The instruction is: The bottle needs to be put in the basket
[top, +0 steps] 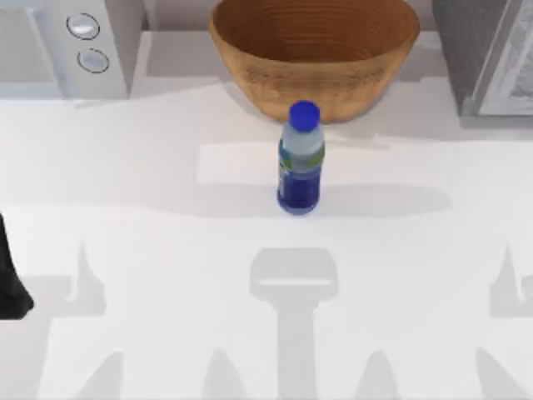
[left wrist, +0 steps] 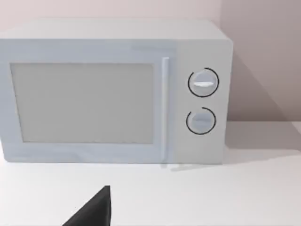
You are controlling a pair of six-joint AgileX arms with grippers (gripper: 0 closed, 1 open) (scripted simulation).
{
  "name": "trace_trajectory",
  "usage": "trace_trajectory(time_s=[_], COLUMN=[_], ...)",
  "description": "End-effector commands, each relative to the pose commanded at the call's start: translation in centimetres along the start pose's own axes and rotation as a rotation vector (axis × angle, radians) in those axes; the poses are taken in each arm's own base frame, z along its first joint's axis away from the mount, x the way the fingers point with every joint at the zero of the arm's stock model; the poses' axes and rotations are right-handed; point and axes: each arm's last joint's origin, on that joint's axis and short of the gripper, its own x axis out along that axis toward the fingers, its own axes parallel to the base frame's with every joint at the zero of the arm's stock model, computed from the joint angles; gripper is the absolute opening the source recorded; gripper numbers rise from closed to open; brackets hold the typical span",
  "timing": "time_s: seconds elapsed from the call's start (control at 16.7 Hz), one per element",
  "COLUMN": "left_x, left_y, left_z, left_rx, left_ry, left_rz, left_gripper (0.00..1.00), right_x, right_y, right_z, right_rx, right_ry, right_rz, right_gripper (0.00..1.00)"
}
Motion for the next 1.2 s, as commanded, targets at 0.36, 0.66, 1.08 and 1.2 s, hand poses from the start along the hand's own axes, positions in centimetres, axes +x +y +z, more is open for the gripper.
trace_trajectory(time_s=[0.36, 0.66, 1.08, 1.2], left_x=[0.5, 2.8, 10.2, 12.7], left_y=[-0.3, -1.4, -5.5, -7.3], left_z=[0.8, 3.1, 4.3, 3.3], left_rx=[-0.001, -0.004, -0.008, -0.008], left_ry=[0.001, 0.002, 0.005, 0.006], left_rz=[-0.035, -0.148, -0.376, -0.446], left_gripper=[1.0, 1.0, 1.0, 1.0], right_x=[0.0, 0.0, 0.0, 0.0], right_y=[0.0, 0.0, 0.0, 0.0], right_z=[0.0, 0.0, 0.0, 0.0], right_rx=[0.0, 0.0, 0.0, 0.0], right_ry=[0.0, 0.0, 0.0, 0.0], right_rz=[0.0, 0.0, 0.0, 0.0], right_gripper=[1.0, 1.0, 1.0, 1.0])
